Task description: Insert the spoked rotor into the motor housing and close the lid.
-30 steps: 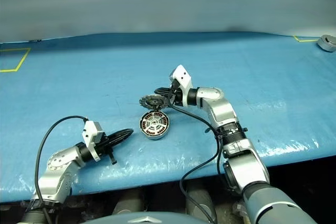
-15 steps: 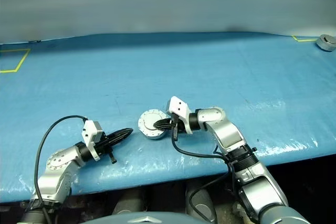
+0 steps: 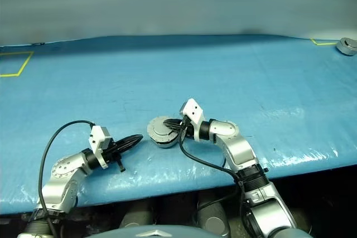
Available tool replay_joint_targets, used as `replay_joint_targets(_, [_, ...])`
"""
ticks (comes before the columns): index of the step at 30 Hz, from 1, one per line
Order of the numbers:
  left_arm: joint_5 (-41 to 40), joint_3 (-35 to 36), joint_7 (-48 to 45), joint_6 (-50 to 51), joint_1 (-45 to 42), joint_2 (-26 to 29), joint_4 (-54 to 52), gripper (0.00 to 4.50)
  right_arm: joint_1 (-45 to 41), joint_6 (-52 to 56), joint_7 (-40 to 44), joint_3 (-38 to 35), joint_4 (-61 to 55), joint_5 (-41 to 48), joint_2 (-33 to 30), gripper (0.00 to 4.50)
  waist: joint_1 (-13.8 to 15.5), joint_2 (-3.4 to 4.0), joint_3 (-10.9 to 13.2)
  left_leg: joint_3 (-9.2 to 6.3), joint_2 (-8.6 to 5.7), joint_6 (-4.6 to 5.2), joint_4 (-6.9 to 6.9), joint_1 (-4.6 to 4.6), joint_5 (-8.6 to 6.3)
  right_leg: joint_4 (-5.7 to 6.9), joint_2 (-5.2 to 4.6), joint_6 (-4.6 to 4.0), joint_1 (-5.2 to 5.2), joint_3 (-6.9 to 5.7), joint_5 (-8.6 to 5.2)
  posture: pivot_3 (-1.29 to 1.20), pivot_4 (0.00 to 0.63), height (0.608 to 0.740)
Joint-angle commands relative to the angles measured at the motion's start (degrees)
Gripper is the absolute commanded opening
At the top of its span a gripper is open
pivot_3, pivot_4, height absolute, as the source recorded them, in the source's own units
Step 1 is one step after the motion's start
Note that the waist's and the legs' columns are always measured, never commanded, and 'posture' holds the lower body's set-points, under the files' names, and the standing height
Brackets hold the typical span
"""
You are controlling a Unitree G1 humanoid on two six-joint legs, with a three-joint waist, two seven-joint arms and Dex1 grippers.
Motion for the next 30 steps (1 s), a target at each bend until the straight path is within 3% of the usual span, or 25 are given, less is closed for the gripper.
replay_joint_targets(1, [-0.2,-0.5,0.1,-1.0,-0.7,-1.3,-0.4,0.0,1.6,-2.9,-3.7,0.3,-5.5,-1.9,0.8,1.22,0.1,0.0,0.0,-0.01,0.0,0.0,-0.01,-0.01,0.0,-0.01,0.0,0.0,-0.01,0.0,0.0,0.0,0.15,0.74])
replay_joint_targets(11, [-0.2,-1.4,-0.9,-0.8,-2.1,-1.7,0.5,0.0,4.9,-4.0,-7.7,3.2,-7.0,-3.5,3.2,4.46,0.0,0.0,0.0,0.0,0.0,0.0,0.01,-0.01,0.0,0.01,0.0,-0.01,-0.02,0.0,-0.01,0.0,0.15,0.74])
replay_joint_targets(28, [0.7,-1.2,-1.4,-1.4,-2.3,-1.0,1.3,0.0,6.2,-3.9,-7.6,4.7,-0.7,-4.4,3.8,4.46,0.0,-0.01,0.0,-0.01,0.0,0.0,-0.01,0.0,0.0,0.01,0.01,-0.02,-0.01,0.0,-0.01,0.0,0.15,0.74])
replay_joint_targets(30, [0.8,-1.2,-1.2,-1.6,-2.2,-1.1,1.4,0.0,6.3,-3.6,-7.8,4.4,-0.5,-4.1,4.0,4.09,0.0,-0.01,0.0,-0.01,0.0,0.0,-0.01,0.01,0.0,0.01,0.01,-0.02,-0.01,0.0,-0.01,0.0,0.15,0.74])
